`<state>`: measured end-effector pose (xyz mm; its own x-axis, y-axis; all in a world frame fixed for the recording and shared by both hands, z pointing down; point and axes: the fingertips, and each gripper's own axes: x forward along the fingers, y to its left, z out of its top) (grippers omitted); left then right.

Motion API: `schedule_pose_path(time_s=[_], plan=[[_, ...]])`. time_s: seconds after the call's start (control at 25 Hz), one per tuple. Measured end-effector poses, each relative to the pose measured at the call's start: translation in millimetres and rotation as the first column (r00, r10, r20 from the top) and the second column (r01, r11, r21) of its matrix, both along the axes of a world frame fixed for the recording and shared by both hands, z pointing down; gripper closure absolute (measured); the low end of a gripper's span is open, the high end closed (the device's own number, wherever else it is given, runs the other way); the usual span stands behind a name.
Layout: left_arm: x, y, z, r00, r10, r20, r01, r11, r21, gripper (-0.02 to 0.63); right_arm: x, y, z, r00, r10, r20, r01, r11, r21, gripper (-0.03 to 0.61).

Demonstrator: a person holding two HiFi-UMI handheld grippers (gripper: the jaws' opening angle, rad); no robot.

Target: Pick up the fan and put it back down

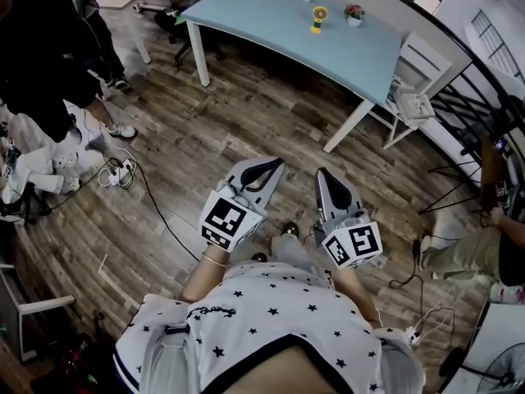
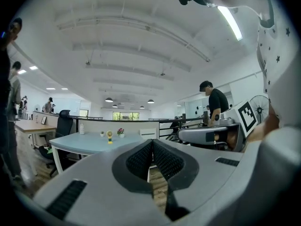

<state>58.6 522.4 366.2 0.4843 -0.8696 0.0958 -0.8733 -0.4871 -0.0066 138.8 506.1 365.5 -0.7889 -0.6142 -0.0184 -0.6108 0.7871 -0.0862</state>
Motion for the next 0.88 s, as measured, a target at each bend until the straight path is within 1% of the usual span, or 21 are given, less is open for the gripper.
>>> schedule_pose_path(time_s=[0.24, 0.44, 0.64, 0.88], plan=[[-8, -10, 8, 1.000, -0.029, 0.002, 0.029, 0.999, -0.014, 0.586, -5, -18, 8, 1.000, -0.019, 0.007, 0.020, 1.000, -0.014, 0.573], [-20, -38, 13, 0.998, -0.067, 0.006, 0.067, 0.997, -0.034, 0.586, -12, -49, 11, 0.999, -0.046, 0.028, 0.047, 0.999, -0.014, 0.560], [-23, -80, 15, 0.996, -0.087, 0.020, 0.088, 0.995, -0.039, 0.586, -8, -95, 16, 0.999, -0.044, 0.032, 0.045, 0.999, -0.029, 0.541], [-18, -140, 20, 0.994, -0.107, 0.040, 0.109, 0.992, -0.056, 0.586, 4, -169, 24, 0.999, -0.031, 0.042, 0.033, 0.998, -0.055, 0.508]])
